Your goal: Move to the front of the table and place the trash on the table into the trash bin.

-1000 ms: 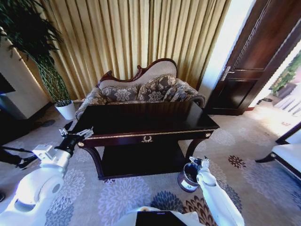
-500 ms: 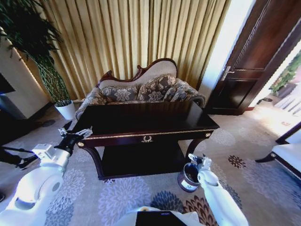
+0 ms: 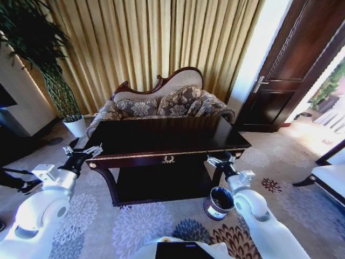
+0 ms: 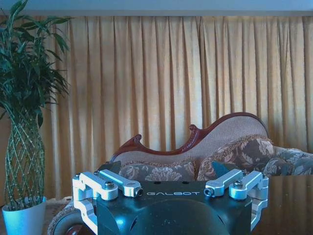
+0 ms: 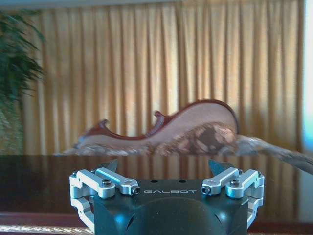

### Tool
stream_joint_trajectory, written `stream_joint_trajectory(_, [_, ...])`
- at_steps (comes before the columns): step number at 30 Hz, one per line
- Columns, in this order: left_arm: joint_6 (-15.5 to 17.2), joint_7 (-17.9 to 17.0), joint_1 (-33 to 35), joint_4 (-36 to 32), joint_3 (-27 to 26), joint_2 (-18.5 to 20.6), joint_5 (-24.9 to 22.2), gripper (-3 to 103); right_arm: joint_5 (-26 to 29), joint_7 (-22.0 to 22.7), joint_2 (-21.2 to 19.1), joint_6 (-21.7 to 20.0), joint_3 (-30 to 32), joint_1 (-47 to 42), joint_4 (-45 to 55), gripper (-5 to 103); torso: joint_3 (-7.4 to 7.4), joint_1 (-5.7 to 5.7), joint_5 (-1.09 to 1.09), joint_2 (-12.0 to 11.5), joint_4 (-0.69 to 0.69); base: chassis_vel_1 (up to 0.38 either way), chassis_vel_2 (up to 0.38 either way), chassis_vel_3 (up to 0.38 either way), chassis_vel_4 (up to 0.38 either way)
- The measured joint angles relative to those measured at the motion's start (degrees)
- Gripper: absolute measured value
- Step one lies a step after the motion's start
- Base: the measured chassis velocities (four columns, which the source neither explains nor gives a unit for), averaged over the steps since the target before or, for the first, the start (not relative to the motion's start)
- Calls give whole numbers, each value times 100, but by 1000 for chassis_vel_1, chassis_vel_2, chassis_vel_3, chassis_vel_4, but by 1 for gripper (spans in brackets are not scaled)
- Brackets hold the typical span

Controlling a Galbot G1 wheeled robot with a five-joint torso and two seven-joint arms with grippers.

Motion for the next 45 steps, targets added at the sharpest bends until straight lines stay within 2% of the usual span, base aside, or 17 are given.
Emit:
stream_joint_trajectory(6, [-128, 277, 243, -123, -197, -58, 16, 100, 17, 1, -79, -102, 154, -282, 523, 100, 0, 0, 1, 0, -2, 0, 0, 0, 0])
stream_joint_trajectory(19, [-131, 281, 473, -301, -336, -164, 69, 100, 3, 2, -42, -135, 140, -388, 809, 100, 1, 1, 1, -1, -2, 33, -28, -29, 32])
stream_joint_trajectory(45, [-252, 299, 619, -432, -426, -206, 33, 100, -148, 19, 105, -96, 252, -732, 1045, 100, 0, 1, 1, 0, -1, 121, -127, -114, 125])
